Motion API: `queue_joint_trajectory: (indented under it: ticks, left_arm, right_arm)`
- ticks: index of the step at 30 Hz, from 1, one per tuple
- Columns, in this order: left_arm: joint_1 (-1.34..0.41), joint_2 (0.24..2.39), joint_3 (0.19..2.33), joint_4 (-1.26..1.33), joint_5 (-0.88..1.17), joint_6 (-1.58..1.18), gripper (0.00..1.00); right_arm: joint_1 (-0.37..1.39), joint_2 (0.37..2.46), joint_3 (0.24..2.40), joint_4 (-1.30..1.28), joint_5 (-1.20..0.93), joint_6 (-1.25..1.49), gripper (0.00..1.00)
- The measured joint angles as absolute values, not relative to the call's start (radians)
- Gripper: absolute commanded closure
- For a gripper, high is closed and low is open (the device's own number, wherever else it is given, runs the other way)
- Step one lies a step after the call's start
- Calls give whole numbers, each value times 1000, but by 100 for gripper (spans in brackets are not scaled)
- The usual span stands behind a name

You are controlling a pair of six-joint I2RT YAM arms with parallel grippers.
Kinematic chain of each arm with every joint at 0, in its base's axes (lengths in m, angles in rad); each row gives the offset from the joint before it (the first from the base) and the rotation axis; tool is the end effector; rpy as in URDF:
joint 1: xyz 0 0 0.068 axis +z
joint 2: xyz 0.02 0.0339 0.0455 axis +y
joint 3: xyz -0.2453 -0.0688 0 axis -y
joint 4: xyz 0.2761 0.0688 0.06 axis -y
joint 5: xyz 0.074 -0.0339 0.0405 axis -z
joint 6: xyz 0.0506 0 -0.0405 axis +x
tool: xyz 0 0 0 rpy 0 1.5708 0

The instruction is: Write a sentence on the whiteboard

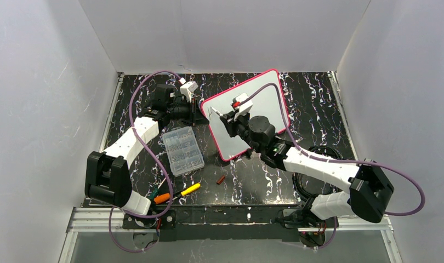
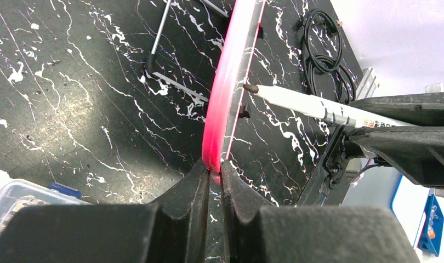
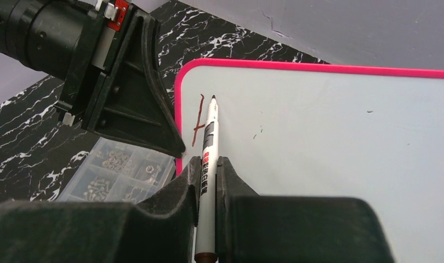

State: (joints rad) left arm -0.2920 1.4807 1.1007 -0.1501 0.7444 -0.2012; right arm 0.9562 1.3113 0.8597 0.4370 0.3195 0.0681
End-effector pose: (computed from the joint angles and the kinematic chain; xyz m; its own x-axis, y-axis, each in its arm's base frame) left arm 0.3469 -0.1401 0.2549 -0.6286 0.0355 -0.7769 0.6592 0.5544 -0.5081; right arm 0.2169 0.2798 0.2823 -0.0489 0.0428 -0.9979 -0.5926 0.8030 0.0635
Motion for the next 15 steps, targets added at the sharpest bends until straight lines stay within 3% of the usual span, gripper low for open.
queue_joint_trajectory:
  ticks: [15]
  left_arm:
    - [-292,1481,1101,-150,745,-201,100]
  right_arm:
    - [956,1337,871,460,335,53,99]
